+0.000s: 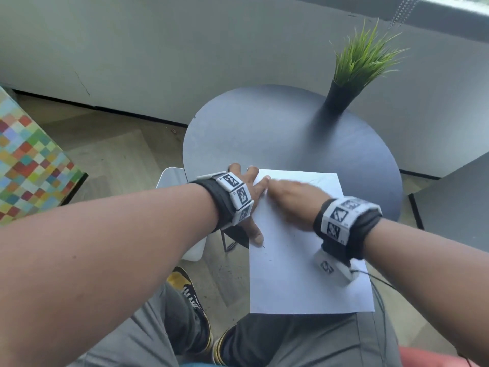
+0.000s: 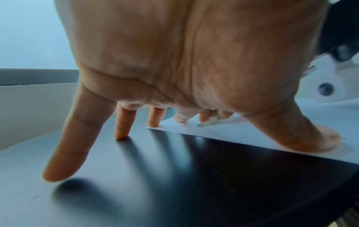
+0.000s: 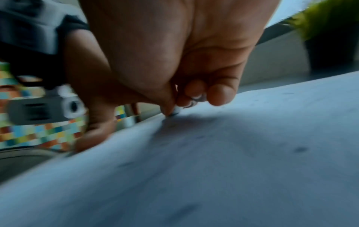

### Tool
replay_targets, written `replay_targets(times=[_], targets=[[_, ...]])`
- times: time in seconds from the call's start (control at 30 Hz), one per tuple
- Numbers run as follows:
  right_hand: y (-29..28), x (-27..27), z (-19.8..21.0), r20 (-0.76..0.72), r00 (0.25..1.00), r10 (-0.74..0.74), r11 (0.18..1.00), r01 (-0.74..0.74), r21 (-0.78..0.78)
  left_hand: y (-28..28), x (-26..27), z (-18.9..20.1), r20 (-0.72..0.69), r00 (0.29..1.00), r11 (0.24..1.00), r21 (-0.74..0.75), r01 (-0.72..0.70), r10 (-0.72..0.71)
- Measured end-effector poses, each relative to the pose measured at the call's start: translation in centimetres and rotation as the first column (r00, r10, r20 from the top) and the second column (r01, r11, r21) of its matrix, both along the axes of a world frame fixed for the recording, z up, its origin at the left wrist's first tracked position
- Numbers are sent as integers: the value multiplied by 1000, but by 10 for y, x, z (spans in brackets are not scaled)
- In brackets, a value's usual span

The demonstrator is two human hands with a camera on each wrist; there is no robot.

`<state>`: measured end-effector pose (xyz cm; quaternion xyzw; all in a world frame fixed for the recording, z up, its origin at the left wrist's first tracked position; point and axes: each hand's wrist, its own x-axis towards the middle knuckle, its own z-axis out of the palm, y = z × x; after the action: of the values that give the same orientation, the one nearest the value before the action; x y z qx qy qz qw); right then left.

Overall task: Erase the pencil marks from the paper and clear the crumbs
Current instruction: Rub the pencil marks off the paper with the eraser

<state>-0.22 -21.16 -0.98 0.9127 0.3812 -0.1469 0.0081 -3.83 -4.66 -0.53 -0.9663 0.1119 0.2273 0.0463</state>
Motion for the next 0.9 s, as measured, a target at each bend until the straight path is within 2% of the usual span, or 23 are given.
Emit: replay_targets(times=[0.07, 0.1, 0.13, 0.2, 0.27, 0.3, 0.37, 0.43, 0.6, 0.7, 0.77, 0.9], targets=[[-5, 26, 7, 48, 983, -178, 983, 180, -35, 1, 0, -3, 15, 1000, 1000, -6, 5, -5], [-6, 32, 10, 60, 974, -219, 973, 223, -60, 1, 0, -4, 21, 1000, 1000, -5, 4, -4], [-5, 30, 11, 68, 976, -205, 976, 210, -63, 1, 0, -4, 26, 1000, 1000, -4, 2, -2], [1, 11, 10, 40, 998, -58, 998, 59, -38, 0, 0, -5, 22, 1000, 1000, -3, -7, 8], [2, -5, 3, -58, 996, 67, 997, -69, -30, -1, 1, -5, 9, 1000, 1000, -9, -16, 16], [1, -2, 5, -60, 997, 47, 998, -49, -25, -1, 2, -4, 10, 1000, 1000, -15, -12, 12], [-2, 19, 8, 19, 995, -103, 994, 103, -23, 0, 2, -4, 20, 1000, 1000, -20, 1, -1], [-4, 30, 9, 54, 981, -187, 981, 189, -35, 1, 1, -4, 24, 1000, 1000, -7, 5, -5], [2, -5, -1, -41, 999, 35, 999, -36, -20, 0, 0, -5, 34, 999, 1000, 4, -3, 3], [-5, 25, 5, 61, 981, -184, 982, 185, -25, 1, -1, -7, 51, 999, 1000, -3, 9, -9], [-7, 30, 6, 81, 966, -244, 968, 248, -42, 2, -2, -7, 60, 998, 1000, 4, 13, -13], [2, -17, -1, -38, 997, 64, 998, -64, -16, 0, 0, -6, 30, 999, 1000, -8, -11, 11]])
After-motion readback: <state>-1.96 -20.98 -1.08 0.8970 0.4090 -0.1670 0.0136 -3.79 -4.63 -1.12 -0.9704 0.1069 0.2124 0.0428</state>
